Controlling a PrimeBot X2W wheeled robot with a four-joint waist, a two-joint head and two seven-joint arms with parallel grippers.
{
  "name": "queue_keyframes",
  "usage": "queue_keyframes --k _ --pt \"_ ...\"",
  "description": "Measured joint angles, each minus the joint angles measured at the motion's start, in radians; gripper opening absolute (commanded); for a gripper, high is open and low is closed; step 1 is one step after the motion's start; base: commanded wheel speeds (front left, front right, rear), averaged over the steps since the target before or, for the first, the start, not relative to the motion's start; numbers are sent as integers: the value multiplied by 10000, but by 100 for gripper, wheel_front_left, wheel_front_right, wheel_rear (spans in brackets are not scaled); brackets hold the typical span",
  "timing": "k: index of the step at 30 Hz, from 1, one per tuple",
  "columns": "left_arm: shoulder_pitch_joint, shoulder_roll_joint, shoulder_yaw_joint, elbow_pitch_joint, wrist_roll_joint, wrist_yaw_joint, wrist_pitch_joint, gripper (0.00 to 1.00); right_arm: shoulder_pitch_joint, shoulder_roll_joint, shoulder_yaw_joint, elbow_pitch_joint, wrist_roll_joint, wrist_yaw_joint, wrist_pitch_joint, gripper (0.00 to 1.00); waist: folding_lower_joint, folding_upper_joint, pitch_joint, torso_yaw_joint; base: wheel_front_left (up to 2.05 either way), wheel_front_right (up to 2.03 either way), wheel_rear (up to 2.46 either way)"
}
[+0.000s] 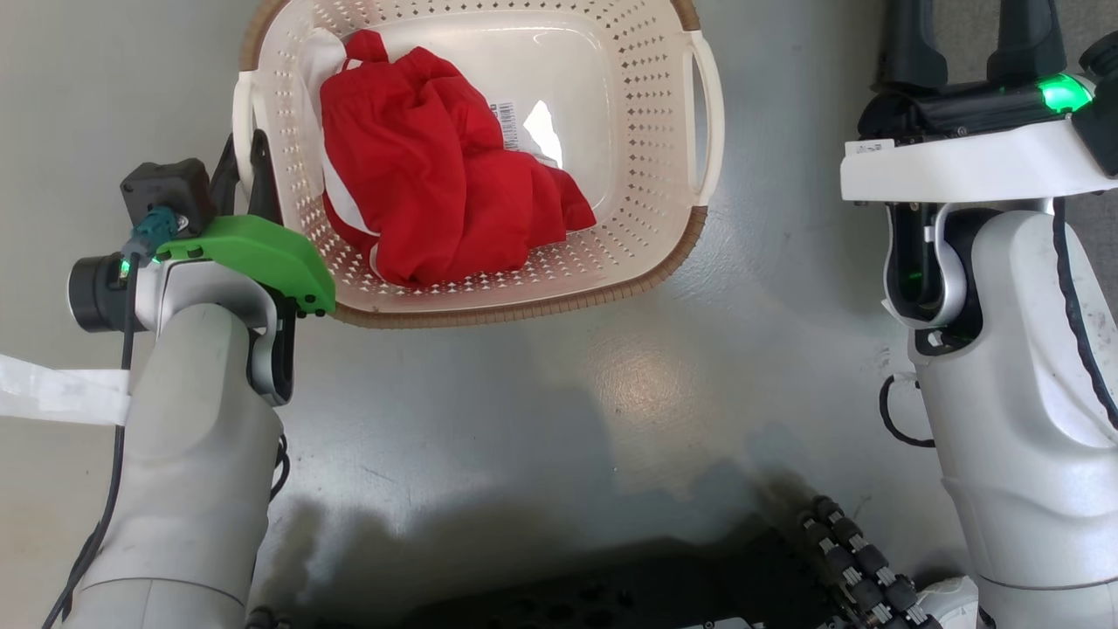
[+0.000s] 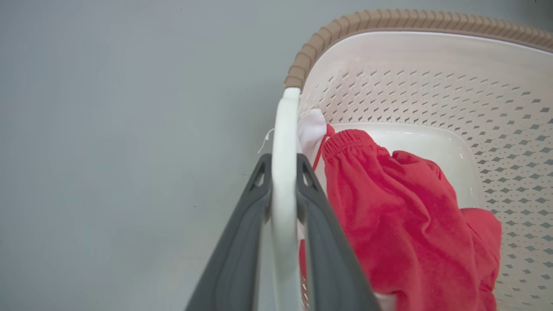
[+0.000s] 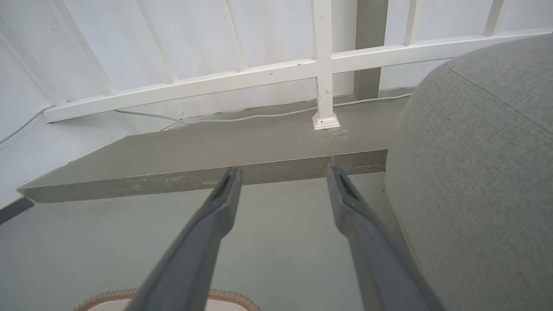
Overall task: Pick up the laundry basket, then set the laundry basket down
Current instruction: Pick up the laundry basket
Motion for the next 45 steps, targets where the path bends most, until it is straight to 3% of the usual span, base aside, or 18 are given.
queue_keyframes --k 20,30,45 --pt "177 4 -46 161 -58 -56 0 0 3 -2 104 228 -2 -2 0 100 0 0 -666 238 0 0 0" --pt "195 13 -669 280 -98 -157 0 0 5 -2 180 228 -12 -4 0 100 0 0 -651 176 0 0 0" --pt "187 17 -754 621 -247 2 0 0 6 -2 159 226 -10 -4 0 100 0 0 -501 69 0 0 0"
